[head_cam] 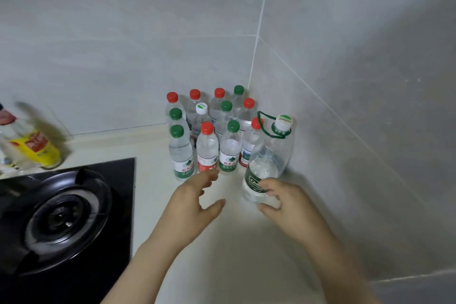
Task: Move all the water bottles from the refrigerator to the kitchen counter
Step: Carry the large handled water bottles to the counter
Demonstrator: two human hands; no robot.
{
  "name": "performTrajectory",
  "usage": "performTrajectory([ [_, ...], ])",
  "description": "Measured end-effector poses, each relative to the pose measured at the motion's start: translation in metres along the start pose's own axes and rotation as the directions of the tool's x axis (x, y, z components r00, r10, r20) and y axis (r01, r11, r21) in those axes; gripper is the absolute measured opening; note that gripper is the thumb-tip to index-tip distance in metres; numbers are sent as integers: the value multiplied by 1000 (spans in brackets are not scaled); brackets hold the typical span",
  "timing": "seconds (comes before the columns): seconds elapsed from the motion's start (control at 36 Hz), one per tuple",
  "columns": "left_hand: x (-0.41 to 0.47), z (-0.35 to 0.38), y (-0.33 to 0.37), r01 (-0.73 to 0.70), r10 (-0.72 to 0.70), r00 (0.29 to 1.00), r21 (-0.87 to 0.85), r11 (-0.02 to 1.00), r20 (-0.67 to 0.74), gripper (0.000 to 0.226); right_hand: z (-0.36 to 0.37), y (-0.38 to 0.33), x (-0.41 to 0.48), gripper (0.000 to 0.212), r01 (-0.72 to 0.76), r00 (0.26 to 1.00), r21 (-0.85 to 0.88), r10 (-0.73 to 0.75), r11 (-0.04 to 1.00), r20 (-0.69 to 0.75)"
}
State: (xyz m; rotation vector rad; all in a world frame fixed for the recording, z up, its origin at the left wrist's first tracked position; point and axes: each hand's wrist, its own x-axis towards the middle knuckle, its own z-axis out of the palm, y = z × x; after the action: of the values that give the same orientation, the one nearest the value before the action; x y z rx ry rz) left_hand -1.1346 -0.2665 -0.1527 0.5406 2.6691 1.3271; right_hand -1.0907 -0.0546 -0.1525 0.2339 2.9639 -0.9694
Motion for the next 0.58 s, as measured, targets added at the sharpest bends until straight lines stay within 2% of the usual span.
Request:
performTrajectory([
  [0.36, -52, -95, 2, -12, 30, 973, 77, 997, -227, 49, -40, -118, 4, 39, 290, 957, -10, -290, 957, 27],
  [0.58, -81, -124, 18, 62, -11, 929, 128, 990, -369, 51, -52, -168, 11, 39, 507, 859, 20, -507, 862, 71],
])
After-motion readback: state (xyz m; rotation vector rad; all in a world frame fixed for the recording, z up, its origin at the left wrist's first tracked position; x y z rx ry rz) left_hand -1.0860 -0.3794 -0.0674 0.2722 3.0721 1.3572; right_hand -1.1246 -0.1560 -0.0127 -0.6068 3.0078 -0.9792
